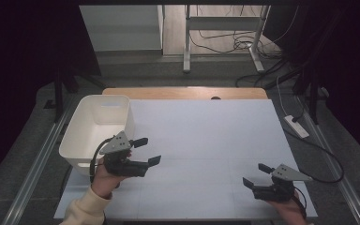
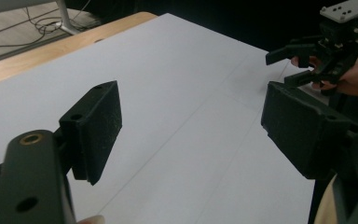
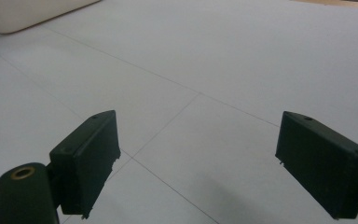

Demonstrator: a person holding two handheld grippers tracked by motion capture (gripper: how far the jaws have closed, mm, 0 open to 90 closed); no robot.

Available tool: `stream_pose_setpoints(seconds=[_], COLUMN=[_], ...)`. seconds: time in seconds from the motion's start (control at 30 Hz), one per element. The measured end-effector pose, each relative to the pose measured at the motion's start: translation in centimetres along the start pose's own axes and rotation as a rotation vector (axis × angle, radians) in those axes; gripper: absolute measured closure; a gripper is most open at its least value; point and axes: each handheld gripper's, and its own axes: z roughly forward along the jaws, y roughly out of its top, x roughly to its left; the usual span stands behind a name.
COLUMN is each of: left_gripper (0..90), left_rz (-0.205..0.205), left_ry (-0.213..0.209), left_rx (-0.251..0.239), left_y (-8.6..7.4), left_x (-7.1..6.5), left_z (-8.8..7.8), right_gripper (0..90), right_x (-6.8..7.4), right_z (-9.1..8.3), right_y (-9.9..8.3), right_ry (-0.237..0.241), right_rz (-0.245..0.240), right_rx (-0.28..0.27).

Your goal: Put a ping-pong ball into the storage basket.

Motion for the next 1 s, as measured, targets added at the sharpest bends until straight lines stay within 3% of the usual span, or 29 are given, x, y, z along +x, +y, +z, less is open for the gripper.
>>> stream_pose_setpoints(seconds=[0.43,0.63,1.0], left_gripper=[17.6,17.1,15.9], left_rz=[-0.007,-0.011,-0.019], left_ry=[-0.023,-0.006,0.027], left_rx=[0.010,0.048,0.083], left_y=[-3.5,-5.7,-8.1], left_x=[-0.9,-1.0,-0.4], left_z=[0.5,1.1,1.0], right_gripper=[13.3,13.3,13.3], right_x=[0.1,0.0,0.0], right_z=[-0.2,-0.3,-0.3], right_y=[0.0,-0.1,-0.1], right_ry=[-0.005,-0.009,-0.005], right_rz=[-0.005,0.001,-0.004], right_rx=[-0.003,0.000,0.005])
